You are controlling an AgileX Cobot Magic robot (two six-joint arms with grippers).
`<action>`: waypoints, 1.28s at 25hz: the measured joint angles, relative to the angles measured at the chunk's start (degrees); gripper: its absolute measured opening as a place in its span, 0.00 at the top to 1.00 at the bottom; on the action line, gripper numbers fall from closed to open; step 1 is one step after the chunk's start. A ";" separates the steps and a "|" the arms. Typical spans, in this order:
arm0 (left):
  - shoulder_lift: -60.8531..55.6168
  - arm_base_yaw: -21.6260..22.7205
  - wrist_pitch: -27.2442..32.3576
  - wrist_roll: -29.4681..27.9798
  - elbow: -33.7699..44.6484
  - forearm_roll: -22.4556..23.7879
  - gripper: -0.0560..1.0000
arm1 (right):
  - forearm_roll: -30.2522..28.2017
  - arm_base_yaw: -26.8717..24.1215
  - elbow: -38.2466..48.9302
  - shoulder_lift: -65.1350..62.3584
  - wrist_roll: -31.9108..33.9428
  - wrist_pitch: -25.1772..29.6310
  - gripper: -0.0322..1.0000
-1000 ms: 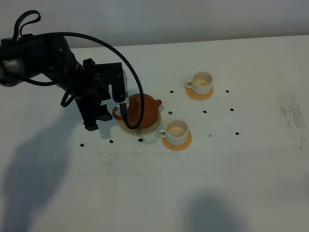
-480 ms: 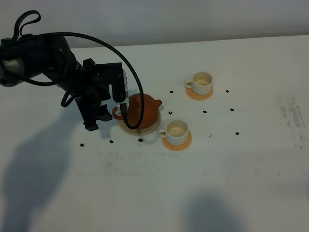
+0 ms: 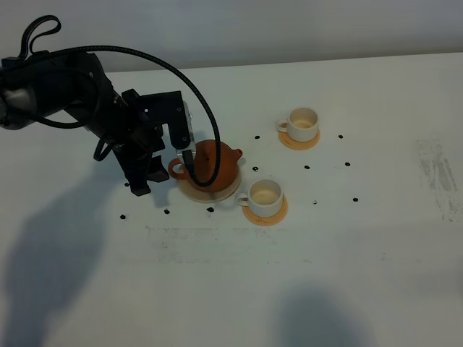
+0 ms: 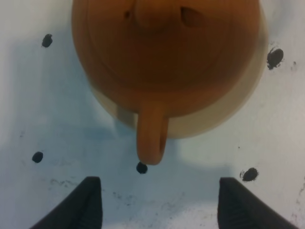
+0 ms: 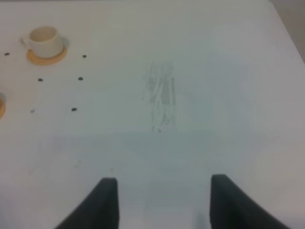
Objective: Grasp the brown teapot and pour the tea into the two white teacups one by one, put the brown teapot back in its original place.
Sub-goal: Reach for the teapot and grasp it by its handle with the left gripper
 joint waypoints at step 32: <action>7.90 0.18 11.76 15.68 -11.74 -2.27 0.45 | 0.06 -0.06 0.00 0.00 0.00 -0.04 0.54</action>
